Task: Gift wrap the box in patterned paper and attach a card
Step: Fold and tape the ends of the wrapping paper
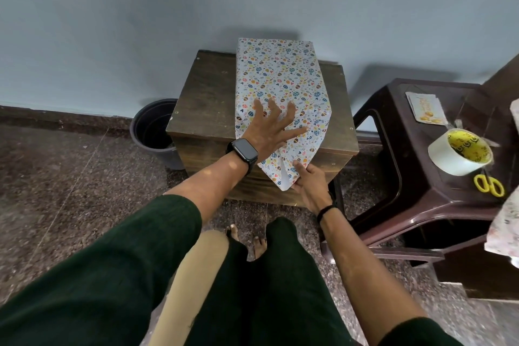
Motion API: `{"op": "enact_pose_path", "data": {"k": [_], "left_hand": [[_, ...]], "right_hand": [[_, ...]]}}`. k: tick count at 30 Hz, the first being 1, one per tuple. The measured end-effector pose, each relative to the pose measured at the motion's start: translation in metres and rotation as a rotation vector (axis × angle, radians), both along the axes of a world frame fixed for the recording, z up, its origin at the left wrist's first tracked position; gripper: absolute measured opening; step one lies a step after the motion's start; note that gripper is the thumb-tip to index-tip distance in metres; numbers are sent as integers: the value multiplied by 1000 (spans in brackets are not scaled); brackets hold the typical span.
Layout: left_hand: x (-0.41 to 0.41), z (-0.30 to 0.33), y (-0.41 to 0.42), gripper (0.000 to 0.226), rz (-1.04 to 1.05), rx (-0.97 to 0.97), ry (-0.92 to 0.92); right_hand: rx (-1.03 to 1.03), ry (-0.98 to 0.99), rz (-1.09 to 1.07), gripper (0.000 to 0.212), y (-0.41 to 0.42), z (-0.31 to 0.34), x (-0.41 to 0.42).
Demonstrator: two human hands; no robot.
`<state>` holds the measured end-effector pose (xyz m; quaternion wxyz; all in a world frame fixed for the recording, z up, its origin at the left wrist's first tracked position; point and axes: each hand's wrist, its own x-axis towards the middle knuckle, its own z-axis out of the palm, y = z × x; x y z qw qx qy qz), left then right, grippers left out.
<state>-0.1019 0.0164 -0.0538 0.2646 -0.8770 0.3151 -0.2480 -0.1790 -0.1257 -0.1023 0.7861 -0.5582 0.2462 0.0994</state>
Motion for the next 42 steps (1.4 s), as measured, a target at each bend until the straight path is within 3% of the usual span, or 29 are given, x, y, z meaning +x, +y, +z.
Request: {"op": "enact_pose_path", "data": {"k": [5,9,10,14,20,23,26,32,35,37,42], "left_hand": [[-1,0,0,75,7,26,5],[0,0,0,76,-3,-19,3],[-1,0,1,75,-2,-13,3],[2,-2,1,79,-12,-19,-6],[2,-2,1,87,-34,-69,-12],[0,0,2,81,-31,-43,19],[0,1,2,79,-25,-54,30],[3,-2,5,91,-67,-131,15],[2,-1,4,86,-45,-150,23],[1,-1,3,74,13,-90,62],[-3,16,7,62,35,-194,144]], "right_hand": [[179,69,58,54,19,-8,-30],[184,38,-39,27,30,-6,-41],[168,26,-71,29,31,-5,-42],[-114,-140,-116,46,28,-1,-48],[-784,-412,212,63,18,-5,-62],[-1088,-584,261,56,7,-8,-60],[-1271,-628,332,47,-1,-6,-53],[-1519,-836,300,21,-3,13,-37],[-1583,-972,307,21,-11,21,-27],[-1535,-1001,331,14,-16,27,-21],[-1364,-1006,440,16,-24,55,0]]}}
